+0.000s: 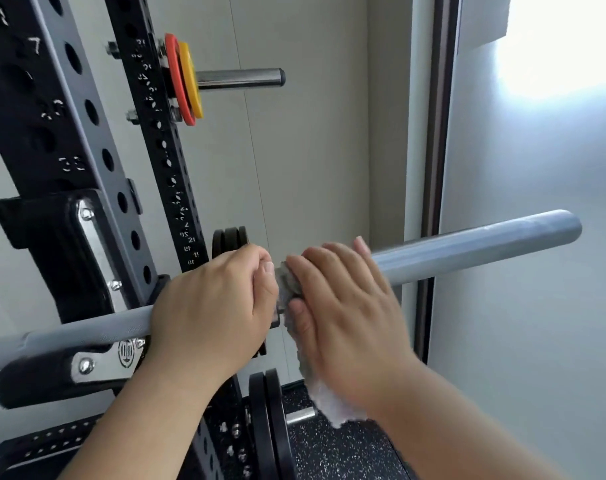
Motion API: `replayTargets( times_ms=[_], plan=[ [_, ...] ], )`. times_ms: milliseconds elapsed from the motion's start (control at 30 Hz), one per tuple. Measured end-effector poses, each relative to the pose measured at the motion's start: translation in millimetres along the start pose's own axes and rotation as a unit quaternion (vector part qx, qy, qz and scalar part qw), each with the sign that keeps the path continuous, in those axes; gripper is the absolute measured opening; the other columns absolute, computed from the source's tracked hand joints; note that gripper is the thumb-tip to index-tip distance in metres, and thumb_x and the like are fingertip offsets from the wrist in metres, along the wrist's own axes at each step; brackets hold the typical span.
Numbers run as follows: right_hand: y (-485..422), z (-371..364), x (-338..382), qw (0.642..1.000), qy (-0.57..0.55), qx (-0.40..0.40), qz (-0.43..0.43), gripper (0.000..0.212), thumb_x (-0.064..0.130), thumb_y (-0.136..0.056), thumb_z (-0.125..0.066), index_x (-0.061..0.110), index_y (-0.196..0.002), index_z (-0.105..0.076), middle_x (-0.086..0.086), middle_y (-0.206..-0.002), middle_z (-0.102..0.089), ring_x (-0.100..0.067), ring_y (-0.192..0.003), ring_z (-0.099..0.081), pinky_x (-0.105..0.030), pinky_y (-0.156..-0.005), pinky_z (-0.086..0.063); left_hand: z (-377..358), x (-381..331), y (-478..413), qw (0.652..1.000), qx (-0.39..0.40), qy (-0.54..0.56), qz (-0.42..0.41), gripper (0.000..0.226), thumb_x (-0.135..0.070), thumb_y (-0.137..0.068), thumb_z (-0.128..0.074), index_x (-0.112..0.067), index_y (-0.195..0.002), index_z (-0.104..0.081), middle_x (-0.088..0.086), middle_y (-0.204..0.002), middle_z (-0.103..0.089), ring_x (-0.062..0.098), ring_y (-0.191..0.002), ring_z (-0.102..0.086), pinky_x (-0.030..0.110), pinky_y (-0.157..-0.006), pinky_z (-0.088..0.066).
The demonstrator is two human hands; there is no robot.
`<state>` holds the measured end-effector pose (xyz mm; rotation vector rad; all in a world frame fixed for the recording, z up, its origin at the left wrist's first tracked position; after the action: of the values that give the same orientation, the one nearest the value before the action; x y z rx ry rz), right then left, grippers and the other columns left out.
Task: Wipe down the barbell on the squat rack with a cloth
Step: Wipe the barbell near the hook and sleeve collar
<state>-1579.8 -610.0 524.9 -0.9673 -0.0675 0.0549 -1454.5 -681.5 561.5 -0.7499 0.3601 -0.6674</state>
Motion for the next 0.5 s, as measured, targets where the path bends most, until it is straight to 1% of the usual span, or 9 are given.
replayTargets(
  times_ms=[67,133,167,200,233,300,367,433,500],
  plan=[
    [-1.4,5.9,-24.0,0.999,0.026,-0.014,-0.030,0.028,0.033,-0.105,-0.045,0.020,-0.118,-0.066,0.003,-0.116,-0.067,-0.023,-0.117,-0.059,-0.052,-0.125,-0.023,-0.2,0.3,1.4,1.000,-0.004,0.003,0.001,0.047,-0.045,-0.100,-0.021,-0.030,-0.099,-0.065,-0.013,-0.078,-0.066,0.020,-0.058,-0.057,0.025,-0.049,-0.033],
    [-5.3,16.4,-48.6,0.993,0.046,-0.039,-0.102,0.026,0.033,-0.105,-0.042,0.022,-0.103,-0.066,0.005,-0.103,-0.066,-0.024,-0.108,-0.060,-0.052,-0.125,-0.024,0.7,0.8,1.7,1.000,-0.008,0.004,0.003,0.048,-0.045,-0.101,-0.020,-0.030,-0.099,-0.066,-0.014,-0.078,-0.065,0.015,-0.056,-0.051,0.019,-0.049,-0.027],
    [-7.1,18.2,-50.4,0.990,0.050,-0.042,-0.128,0.028,0.034,-0.105,-0.040,0.022,-0.100,-0.065,0.005,-0.100,-0.065,-0.026,-0.106,-0.059,-0.051,-0.125,-0.024,0.7,0.8,1.7,1.000,-0.009,0.002,0.004,0.049,-0.045,-0.100,-0.019,-0.030,-0.100,-0.066,-0.015,-0.080,-0.066,0.015,-0.056,-0.050,0.019,-0.049,-0.025],
    [-8.8,17.1,-44.0,0.989,0.047,-0.038,-0.133,0.029,0.035,-0.105,-0.038,0.023,-0.101,-0.064,0.005,-0.101,-0.064,-0.026,-0.107,-0.058,-0.050,-0.125,-0.024,0.6,0.7,1.7,1.000,-0.008,0.000,0.005,0.051,-0.046,-0.100,-0.018,-0.030,-0.100,-0.066,-0.014,-0.081,-0.066,0.016,-0.057,-0.050,0.020,-0.049,-0.025],
    [-9.2,12.3,-31.3,0.992,0.039,-0.028,-0.114,0.029,0.035,-0.106,-0.038,0.023,-0.105,-0.065,0.005,-0.104,-0.065,-0.025,-0.110,-0.057,-0.049,-0.126,-0.022,0.4,0.4,1.7,1.000,-0.008,-0.002,0.006,0.051,-0.047,-0.099,-0.017,-0.030,-0.101,-0.065,-0.014,-0.083,-0.067,0.018,-0.058,-0.053,0.024,-0.049,-0.027],
    [-3.6,1.6,-2.6,0.999,0.010,-0.012,-0.031,0.029,0.033,-0.105,-0.045,0.021,-0.121,-0.065,0.004,-0.119,-0.065,-0.024,-0.119,-0.056,-0.047,-0.126,-0.022,0.1,-0.4,2.2,1.000,-0.005,-0.003,0.008,0.051,-0.047,-0.099,-0.017,-0.030,-0.101,-0.065,-0.012,-0.086,-0.069,0.022,-0.064,-0.062,0.029,-0.052,-0.034],
    [1.1,0.3,3.3,1.000,0.001,-0.015,0.025,0.035,0.031,-0.105,-0.049,0.017,-0.133,-0.064,0.001,-0.130,-0.064,-0.025,-0.127,-0.055,-0.048,-0.124,-0.026,0.4,-2.0,2.4,1.000,0.000,-0.002,0.008,0.052,-0.047,-0.099,-0.017,-0.030,-0.103,-0.066,-0.012,-0.089,-0.071,0.023,-0.068,-0.066,0.030,-0.054,-0.039],
    [0.1,3.9,-14.5,0.999,0.016,-0.044,0.019,0.030,0.030,-0.106,-0.050,0.016,-0.127,-0.067,0.000,-0.125,-0.067,-0.026,-0.122,-0.059,-0.047,-0.122,-0.031,0.0,-1.9,2.0,1.000,0.006,-0.004,0.007,0.052,-0.048,-0.099,-0.016,-0.030,-0.102,-0.065,-0.012,-0.086,-0.069,0.021,-0.065,-0.064,0.029,-0.052,-0.038],
    [-4.4,11.0,-31.7,0.996,0.003,-0.078,-0.032,0.022,0.025,-0.106,-0.050,0.014,-0.110,-0.069,0.000,-0.109,-0.069,-0.028,-0.108,-0.063,-0.041,-0.113,-0.039,-0.1,-0.5,1.8,1.000,0.001,-0.011,0.002,0.051,-0.047,-0.100,-0.015,-0.031,-0.102,-0.064,-0.015,-0.080,-0.065,0.016,-0.060,-0.059,0.025,-0.049,-0.032]
  ],
)
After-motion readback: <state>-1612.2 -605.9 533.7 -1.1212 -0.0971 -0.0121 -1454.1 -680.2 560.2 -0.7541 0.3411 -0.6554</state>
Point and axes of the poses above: each hand's wrist, its own y-axis away from the middle knuckle, its own z-axis out of the back of the hand, x = y × z, the point moved 7 cm from there along -y, towards the middle knuckle
